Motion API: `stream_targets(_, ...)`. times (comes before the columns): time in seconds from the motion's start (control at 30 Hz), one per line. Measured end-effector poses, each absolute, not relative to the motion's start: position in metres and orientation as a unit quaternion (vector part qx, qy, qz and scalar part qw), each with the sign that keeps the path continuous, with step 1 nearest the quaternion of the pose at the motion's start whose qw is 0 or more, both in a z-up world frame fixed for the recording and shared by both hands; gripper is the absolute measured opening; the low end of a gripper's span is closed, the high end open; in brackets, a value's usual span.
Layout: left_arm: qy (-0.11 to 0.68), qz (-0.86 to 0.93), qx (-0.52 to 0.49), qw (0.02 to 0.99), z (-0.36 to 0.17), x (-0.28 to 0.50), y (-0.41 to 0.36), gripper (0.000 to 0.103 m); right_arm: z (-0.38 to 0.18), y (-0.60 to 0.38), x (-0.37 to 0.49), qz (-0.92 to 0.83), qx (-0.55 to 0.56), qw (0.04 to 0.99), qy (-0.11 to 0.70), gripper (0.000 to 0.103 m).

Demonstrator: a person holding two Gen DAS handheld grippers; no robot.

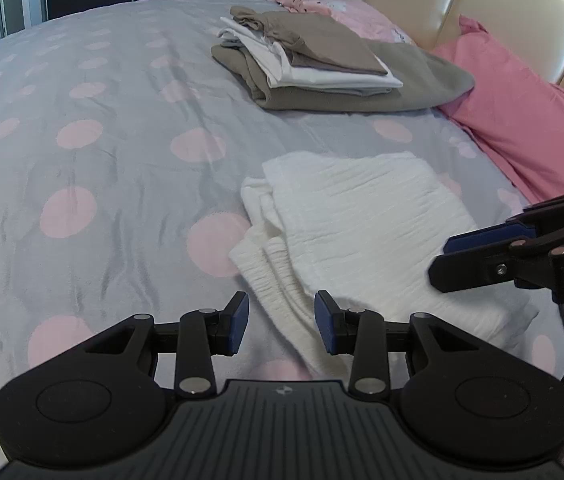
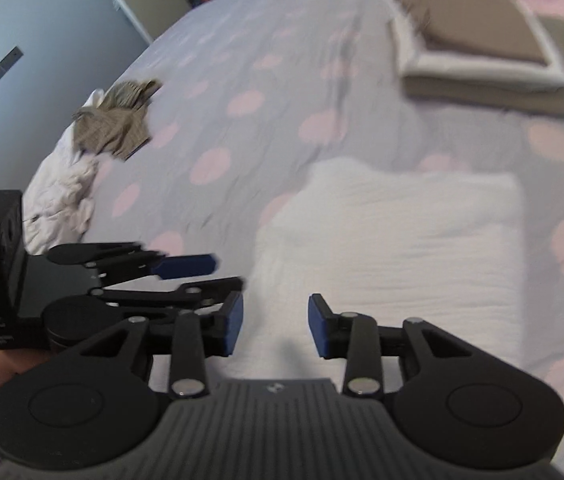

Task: Fold clothes

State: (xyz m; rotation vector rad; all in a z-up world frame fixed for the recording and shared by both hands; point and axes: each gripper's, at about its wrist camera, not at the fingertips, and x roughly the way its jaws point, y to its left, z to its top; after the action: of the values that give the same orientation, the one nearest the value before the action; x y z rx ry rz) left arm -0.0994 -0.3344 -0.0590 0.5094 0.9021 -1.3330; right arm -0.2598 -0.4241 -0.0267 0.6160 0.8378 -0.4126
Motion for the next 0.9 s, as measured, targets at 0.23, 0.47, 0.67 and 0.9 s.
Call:
stream_targets(0.23, 0.374, -0.625, 0.231, 0.645, -0.05, -0.125, -0.334, 0.034, -0.038, -0.418, -0.298, -0.267, 0.195, 0.845, 0.421, 0.038)
stream_targets(0.47, 0.379, -0.621, 0.291, 0.622, -0.086, -0.151, -0.336, 0.034, -0.088, -0.413, -0.319, -0.266, 0.202, 0.82, 0.465, 0.038)
stream_targets(0.67, 0.394, -0.611, 0.298, 0.619, -0.102, -0.145, -0.325, 0.04, -0.113, -0.406, -0.329, -0.25, 0.214, 0.815, 0.477, 0.039)
stream_targets(0.9, 0.402, -0.594, 0.297, 0.63, -0.091, -0.133, -0.314, 0.042, -0.099, -0.402, -0.343, -0.238, 0.221, 0.814, 0.482, 0.039)
